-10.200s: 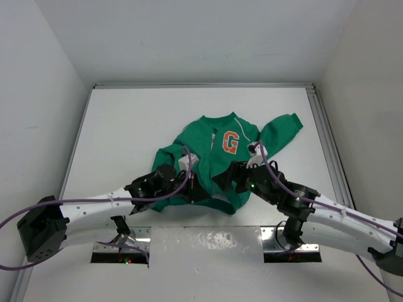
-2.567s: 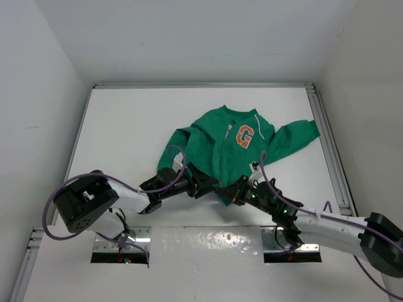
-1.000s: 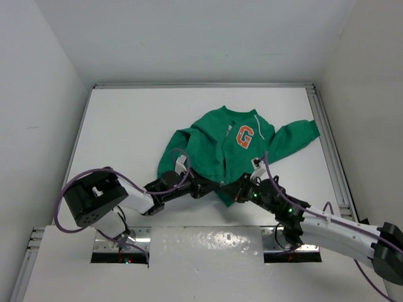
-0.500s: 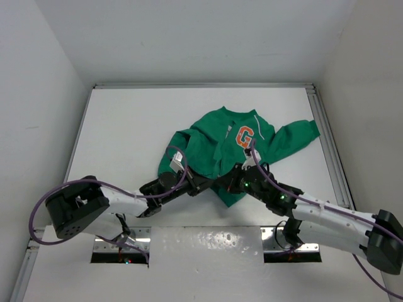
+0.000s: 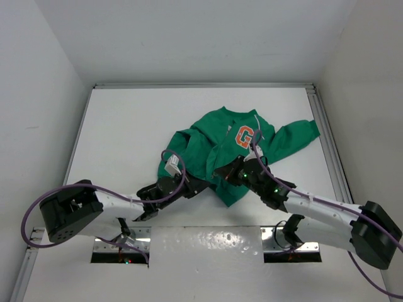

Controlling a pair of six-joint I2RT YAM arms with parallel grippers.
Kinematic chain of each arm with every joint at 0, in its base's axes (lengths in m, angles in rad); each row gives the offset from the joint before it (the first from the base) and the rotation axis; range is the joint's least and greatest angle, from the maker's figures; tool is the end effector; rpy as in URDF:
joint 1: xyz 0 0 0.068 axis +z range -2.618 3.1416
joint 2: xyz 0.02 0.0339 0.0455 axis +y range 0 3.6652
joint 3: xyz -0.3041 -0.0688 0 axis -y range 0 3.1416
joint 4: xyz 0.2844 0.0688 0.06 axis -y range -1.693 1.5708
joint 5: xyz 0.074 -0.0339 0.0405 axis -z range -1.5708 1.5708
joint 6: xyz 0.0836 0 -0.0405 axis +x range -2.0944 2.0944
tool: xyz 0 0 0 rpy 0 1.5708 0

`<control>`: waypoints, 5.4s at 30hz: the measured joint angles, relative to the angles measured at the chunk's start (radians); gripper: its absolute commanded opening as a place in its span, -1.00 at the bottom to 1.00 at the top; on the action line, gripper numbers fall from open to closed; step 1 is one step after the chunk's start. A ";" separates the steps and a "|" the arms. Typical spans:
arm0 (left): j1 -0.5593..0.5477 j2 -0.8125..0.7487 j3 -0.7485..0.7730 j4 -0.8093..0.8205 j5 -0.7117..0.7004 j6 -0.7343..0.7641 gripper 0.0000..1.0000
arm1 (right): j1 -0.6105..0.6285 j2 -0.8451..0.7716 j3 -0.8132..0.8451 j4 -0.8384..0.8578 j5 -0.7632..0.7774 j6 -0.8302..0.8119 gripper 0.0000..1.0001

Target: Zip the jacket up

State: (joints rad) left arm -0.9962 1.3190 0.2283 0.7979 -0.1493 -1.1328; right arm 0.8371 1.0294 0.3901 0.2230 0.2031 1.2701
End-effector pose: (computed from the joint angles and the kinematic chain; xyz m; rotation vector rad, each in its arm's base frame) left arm 0.1620 -0.2273 0.1383 -0.2576 2.0699 -1.2777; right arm 0.1932 0.1892 0.1895 0.6061 2.0860 1.1177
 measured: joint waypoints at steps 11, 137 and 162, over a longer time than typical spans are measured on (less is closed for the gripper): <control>-0.026 -0.012 -0.030 0.028 -0.029 0.034 -1.00 | -0.012 0.082 0.034 0.030 0.003 0.022 -1.00; -0.059 -0.343 -0.177 0.010 0.182 0.026 -1.00 | 0.049 0.025 -0.349 0.798 -0.536 -0.294 -0.31; -0.059 -0.314 -0.177 0.013 0.184 0.026 -1.00 | 0.050 0.074 -0.349 0.801 -0.530 -0.255 -0.40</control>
State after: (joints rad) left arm -1.0554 1.0054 0.0513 0.8104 0.0345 -1.1072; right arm 0.8867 1.1034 0.0406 1.0241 -0.3267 1.0153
